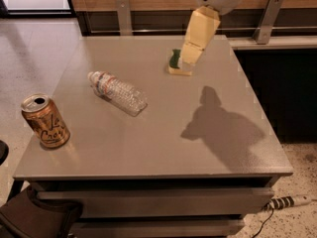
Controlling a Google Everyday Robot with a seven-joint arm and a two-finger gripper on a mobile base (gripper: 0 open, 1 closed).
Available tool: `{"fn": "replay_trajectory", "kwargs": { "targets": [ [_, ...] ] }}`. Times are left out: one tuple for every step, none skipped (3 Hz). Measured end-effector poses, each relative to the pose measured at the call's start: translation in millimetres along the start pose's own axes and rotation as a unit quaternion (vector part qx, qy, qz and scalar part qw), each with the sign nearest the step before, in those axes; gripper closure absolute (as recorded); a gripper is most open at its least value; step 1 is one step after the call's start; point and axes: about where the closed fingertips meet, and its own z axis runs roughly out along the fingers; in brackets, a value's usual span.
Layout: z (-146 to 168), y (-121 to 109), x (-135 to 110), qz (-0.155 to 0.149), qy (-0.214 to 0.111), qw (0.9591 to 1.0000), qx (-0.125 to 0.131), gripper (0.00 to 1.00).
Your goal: Place water bottle upright
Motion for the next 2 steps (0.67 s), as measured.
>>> {"fn": "replay_trajectory", "kwargs": {
  "targets": [
    [22,5,-39,0.041,0.024,0.9989,-0.001,0.00],
    [75,26,-108,0.094,0.048,0.9940,-0.031,0.00]
  ]
}}
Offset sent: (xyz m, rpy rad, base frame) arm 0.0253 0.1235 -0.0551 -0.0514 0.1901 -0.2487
